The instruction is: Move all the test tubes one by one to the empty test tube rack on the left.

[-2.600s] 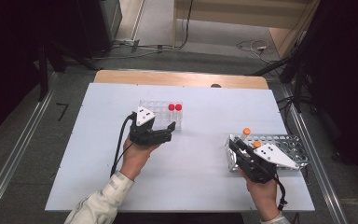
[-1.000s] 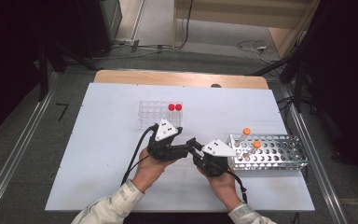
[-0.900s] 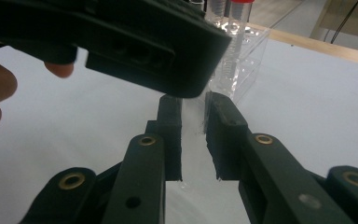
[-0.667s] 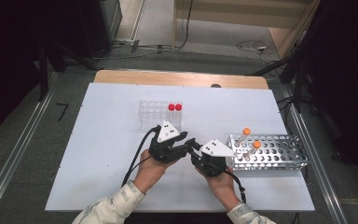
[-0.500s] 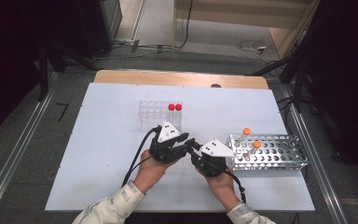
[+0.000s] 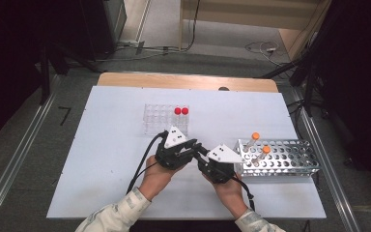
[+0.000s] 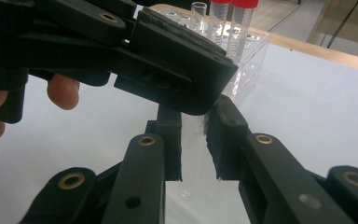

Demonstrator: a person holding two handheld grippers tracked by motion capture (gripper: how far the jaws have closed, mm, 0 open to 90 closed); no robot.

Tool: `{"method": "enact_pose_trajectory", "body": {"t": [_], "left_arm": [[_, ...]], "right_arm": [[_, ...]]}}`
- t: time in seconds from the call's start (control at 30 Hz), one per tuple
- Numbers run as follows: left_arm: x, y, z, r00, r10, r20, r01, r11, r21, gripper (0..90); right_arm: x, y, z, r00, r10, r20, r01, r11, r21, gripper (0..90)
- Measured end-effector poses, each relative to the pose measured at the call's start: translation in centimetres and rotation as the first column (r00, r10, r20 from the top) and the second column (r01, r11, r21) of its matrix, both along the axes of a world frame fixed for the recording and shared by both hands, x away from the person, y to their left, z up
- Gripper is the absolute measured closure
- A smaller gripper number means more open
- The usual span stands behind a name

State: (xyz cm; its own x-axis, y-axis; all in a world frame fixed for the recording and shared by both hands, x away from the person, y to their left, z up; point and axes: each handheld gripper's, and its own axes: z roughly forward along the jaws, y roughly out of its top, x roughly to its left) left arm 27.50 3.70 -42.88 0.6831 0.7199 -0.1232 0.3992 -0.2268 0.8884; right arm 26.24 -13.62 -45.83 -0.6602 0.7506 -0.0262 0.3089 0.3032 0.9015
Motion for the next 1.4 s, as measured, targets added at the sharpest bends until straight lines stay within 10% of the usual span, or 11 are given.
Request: {"method": "enact_pose_trajectory", "body": {"t": [0.57,1.4], "left_arm": [[0.6,1.6,0.7,0.9987,0.042,-0.028,-0.044,0.9964,-0.072,76.9],[3.1,7.4,3.2,0.9767,0.212,-0.032,-0.215,0.9633,-0.161,77.0]], "right_arm": [[-0.5,-1.1,1.1,0.999,0.033,-0.031,-0.032,0.9992,0.024,27.8],[-4.7,-7.4,2.5,0.9928,0.072,-0.095,-0.07,0.9974,0.018,26.1]]}}
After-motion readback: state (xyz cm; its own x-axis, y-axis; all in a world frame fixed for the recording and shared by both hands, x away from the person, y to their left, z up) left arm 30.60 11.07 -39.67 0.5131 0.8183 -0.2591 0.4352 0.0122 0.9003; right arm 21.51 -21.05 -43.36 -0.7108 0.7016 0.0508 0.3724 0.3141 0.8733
